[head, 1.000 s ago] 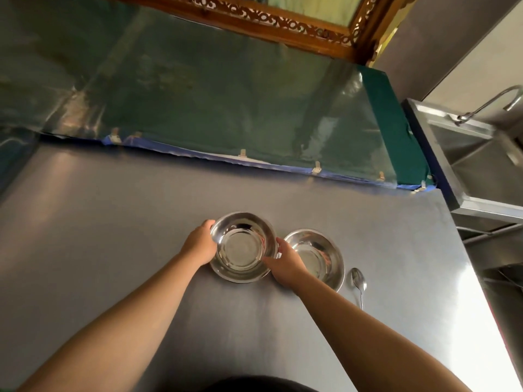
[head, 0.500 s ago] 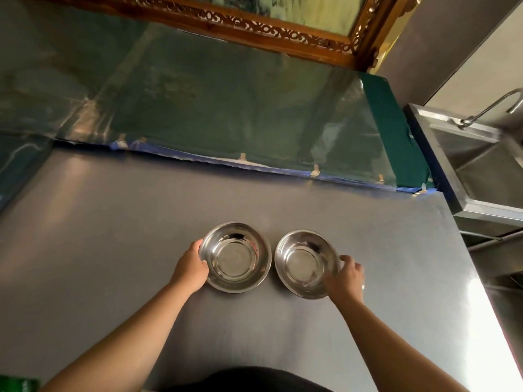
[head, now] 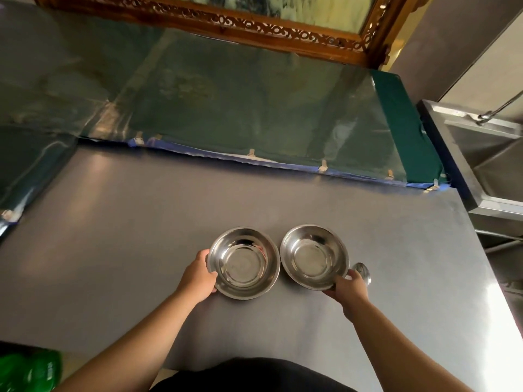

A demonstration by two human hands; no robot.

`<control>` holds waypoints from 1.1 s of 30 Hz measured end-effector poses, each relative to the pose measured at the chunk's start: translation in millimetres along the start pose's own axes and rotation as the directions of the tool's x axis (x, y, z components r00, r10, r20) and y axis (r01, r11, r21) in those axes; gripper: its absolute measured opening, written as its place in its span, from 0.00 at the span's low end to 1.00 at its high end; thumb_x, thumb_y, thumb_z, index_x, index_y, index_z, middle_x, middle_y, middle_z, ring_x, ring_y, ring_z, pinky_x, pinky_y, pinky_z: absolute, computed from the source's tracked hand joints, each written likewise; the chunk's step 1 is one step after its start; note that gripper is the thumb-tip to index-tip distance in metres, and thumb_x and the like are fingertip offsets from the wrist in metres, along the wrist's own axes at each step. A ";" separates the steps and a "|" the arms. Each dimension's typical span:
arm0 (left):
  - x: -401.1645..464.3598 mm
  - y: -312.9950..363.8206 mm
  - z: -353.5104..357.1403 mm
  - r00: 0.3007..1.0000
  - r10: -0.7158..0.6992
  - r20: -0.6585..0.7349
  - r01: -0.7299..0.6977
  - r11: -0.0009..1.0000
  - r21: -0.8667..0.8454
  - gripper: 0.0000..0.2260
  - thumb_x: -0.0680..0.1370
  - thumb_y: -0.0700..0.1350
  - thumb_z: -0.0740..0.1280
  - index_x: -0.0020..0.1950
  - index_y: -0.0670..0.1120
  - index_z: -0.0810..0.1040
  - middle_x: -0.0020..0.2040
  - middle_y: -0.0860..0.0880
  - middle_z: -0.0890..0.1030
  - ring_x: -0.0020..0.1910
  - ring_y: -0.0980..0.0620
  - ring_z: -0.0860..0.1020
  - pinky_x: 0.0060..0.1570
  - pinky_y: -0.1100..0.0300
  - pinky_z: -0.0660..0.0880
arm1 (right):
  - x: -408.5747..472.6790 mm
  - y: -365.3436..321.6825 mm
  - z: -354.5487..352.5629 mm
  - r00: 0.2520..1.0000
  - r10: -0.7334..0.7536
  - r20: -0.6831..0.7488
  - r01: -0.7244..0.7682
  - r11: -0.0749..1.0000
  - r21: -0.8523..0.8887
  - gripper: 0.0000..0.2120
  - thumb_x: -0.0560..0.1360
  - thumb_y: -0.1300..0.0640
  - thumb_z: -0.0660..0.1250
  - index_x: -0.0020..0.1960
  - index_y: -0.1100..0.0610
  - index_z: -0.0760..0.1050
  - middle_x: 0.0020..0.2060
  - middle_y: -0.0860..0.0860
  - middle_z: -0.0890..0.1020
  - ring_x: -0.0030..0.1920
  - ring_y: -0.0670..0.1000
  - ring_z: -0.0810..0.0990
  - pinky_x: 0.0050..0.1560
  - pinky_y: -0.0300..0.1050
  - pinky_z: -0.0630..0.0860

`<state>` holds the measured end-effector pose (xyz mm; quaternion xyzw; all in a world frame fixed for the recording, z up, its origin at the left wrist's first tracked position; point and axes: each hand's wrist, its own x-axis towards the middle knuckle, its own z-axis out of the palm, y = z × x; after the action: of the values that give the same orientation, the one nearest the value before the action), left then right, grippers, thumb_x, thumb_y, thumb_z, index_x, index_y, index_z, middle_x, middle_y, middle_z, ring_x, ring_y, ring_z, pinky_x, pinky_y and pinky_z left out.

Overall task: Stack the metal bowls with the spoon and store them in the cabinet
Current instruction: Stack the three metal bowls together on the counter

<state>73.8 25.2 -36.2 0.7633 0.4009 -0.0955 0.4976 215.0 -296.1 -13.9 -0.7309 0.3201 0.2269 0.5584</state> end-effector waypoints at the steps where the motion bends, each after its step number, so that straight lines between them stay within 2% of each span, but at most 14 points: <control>1: -1.8 0.2 1.4 1.000 -0.006 -0.001 0.006 1.000 -0.001 0.22 0.78 0.35 0.65 0.70 0.51 0.69 0.46 0.53 0.78 0.38 0.45 0.84 0.39 0.48 0.85 | -2.1 -1.1 -1.2 1.000 -0.015 -0.004 0.015 1.000 0.019 0.31 0.77 0.69 0.65 0.78 0.57 0.63 0.57 0.63 0.81 0.47 0.65 0.87 0.32 0.45 0.84; 4: -6.1 1.2 7.4 1.000 -0.021 0.001 0.021 1.000 -0.015 0.22 0.78 0.35 0.66 0.70 0.50 0.69 0.46 0.52 0.77 0.38 0.44 0.85 0.40 0.48 0.85 | -5.6 -6.0 -7.5 0.998 -0.057 0.001 0.056 0.997 0.060 0.25 0.76 0.69 0.65 0.71 0.59 0.69 0.58 0.63 0.82 0.42 0.62 0.88 0.38 0.47 0.85; 7: -9.1 3.6 15.2 1.000 -0.022 0.002 0.022 0.999 -0.024 0.23 0.78 0.35 0.68 0.71 0.48 0.69 0.46 0.51 0.76 0.40 0.43 0.85 0.40 0.48 0.85 | -7.7 -11.4 -8.7 0.997 -0.081 0.011 0.079 0.989 0.124 0.22 0.75 0.71 0.65 0.67 0.61 0.71 0.54 0.62 0.81 0.41 0.62 0.88 0.36 0.45 0.84; 11: -13.3 7.3 23.8 1.000 -0.022 0.013 0.023 0.999 -0.037 0.22 0.77 0.35 0.69 0.69 0.48 0.69 0.46 0.51 0.77 0.39 0.41 0.85 0.39 0.47 0.85 | -17.1 -14.8 -2.6 0.992 -0.115 0.041 0.108 0.983 0.148 0.22 0.75 0.71 0.66 0.65 0.54 0.70 0.48 0.61 0.83 0.35 0.56 0.88 0.38 0.48 0.85; 13: -15.7 9.0 27.8 0.999 -0.025 0.032 0.027 0.999 -0.042 0.23 0.77 0.36 0.69 0.69 0.49 0.69 0.47 0.48 0.78 0.38 0.42 0.85 0.37 0.50 0.84 | -24.9 -12.7 -0.1 0.990 -0.114 0.079 0.101 0.983 0.152 0.22 0.75 0.71 0.67 0.64 0.52 0.69 0.46 0.63 0.85 0.36 0.58 0.89 0.36 0.47 0.85; 16: -19.4 11.2 33.6 0.999 -0.014 0.046 0.018 0.997 -0.075 0.21 0.77 0.39 0.70 0.68 0.49 0.69 0.48 0.45 0.80 0.35 0.43 0.84 0.36 0.50 0.84 | -34.8 -6.2 4.9 0.985 -0.112 0.133 0.093 0.986 0.142 0.20 0.75 0.72 0.67 0.62 0.56 0.71 0.43 0.64 0.86 0.37 0.60 0.88 0.34 0.47 0.84; 20: -23.4 12.8 41.4 0.998 -0.038 0.055 0.044 0.993 -0.112 0.17 0.79 0.42 0.67 0.66 0.49 0.69 0.46 0.43 0.81 0.35 0.44 0.84 0.34 0.51 0.84 | -41.4 9.2 11.4 0.971 -0.119 0.205 0.104 0.991 0.083 0.17 0.76 0.71 0.66 0.59 0.54 0.72 0.35 0.59 0.87 0.35 0.57 0.88 0.36 0.48 0.84; 24: -29.0 14.6 48.2 0.998 -0.055 0.042 0.061 0.987 -0.150 0.10 0.82 0.45 0.62 0.63 0.51 0.71 0.42 0.42 0.83 0.35 0.46 0.84 0.34 0.51 0.84 | -41.7 23.4 17.5 0.963 -0.107 0.246 0.101 0.994 0.035 0.19 0.76 0.70 0.66 0.65 0.58 0.71 0.40 0.60 0.86 0.35 0.57 0.88 0.37 0.50 0.85; 28: -37.2 17.0 50.3 0.997 -0.064 0.047 0.071 0.980 -0.186 0.07 0.83 0.46 0.58 0.60 0.49 0.72 0.44 0.47 0.81 0.34 0.46 0.82 0.38 0.47 0.85 | -42.9 29.3 25.7 0.958 -0.083 0.273 0.089 0.996 -0.011 0.19 0.75 0.70 0.66 0.63 0.56 0.72 0.43 0.60 0.86 0.36 0.57 0.88 0.39 0.51 0.85; 30: -41.0 17.2 50.2 0.997 -0.056 0.057 0.066 0.978 -0.199 0.07 0.83 0.47 0.59 0.60 0.48 0.72 0.45 0.50 0.79 0.34 0.46 0.81 0.40 0.46 0.85 | -43.5 29.4 29.3 0.960 -0.080 0.269 0.094 0.995 -0.038 0.19 0.75 0.70 0.66 0.62 0.55 0.73 0.45 0.60 0.85 0.34 0.54 0.87 0.37 0.50 0.85; 33: -45.4 15.8 49.0 0.996 -0.045 0.080 0.060 0.977 -0.206 0.08 0.82 0.45 0.63 0.61 0.48 0.73 0.48 0.47 0.78 0.35 0.46 0.80 0.41 0.45 0.85 | -45.0 27.9 33.9 0.963 -0.078 0.259 0.098 0.993 -0.066 0.20 0.74 0.70 0.67 0.63 0.56 0.74 0.46 0.60 0.84 0.33 0.53 0.86 0.35 0.48 0.84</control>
<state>67.4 -42.1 -24.5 0.6919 0.4097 -0.0947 0.5869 164.6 -258.7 -10.8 -0.7303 0.2036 0.3064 0.5756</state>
